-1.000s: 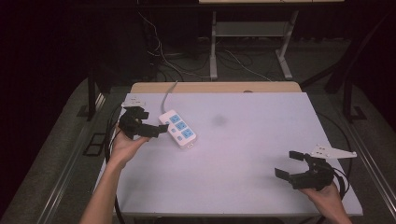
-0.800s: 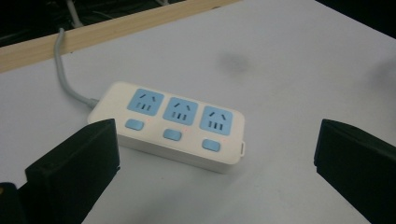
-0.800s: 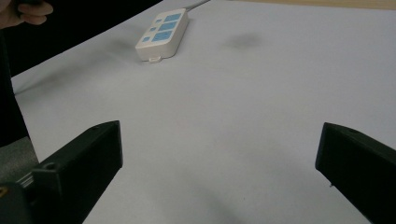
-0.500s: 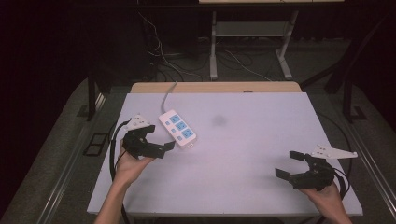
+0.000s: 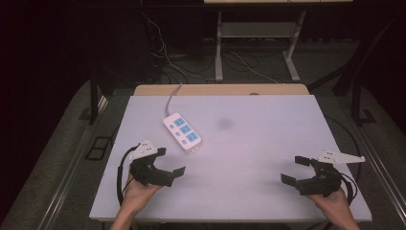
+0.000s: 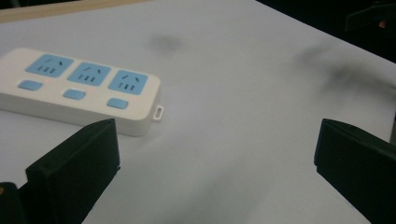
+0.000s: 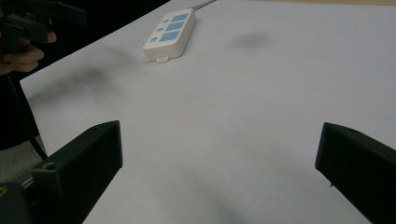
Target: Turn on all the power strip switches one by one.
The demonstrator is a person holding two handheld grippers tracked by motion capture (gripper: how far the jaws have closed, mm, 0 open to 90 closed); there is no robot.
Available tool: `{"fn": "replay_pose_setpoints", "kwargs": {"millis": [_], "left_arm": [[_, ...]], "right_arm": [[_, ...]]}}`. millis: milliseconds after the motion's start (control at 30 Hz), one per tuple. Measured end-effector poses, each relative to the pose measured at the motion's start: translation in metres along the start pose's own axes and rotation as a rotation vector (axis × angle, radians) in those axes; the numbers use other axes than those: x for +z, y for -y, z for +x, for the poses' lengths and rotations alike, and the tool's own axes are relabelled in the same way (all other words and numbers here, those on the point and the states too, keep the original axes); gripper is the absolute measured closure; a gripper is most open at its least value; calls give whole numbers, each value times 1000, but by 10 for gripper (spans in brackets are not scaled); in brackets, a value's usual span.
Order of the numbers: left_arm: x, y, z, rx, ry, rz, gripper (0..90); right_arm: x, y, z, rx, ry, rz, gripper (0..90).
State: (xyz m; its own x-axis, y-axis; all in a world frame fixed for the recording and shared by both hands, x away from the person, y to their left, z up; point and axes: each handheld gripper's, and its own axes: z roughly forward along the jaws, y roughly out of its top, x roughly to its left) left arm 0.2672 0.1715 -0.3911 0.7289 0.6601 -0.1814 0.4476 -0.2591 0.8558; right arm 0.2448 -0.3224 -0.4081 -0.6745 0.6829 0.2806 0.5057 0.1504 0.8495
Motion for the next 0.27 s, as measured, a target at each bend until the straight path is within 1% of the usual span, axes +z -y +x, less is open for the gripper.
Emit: {"fn": "replay_pose_setpoints", "kwargs": {"millis": [100,200,267], "left_arm": [[0,9,-1,-19,10,-13,0],[4,18,0,-35,13,-3,0],[5,20,1,-32,12,6,0]], "right_arm": [[0,0,1,2,-5,-1,7],[0,1,3,-1,-11,0,7],[1,1,3,-2,-14,4,7]]}}
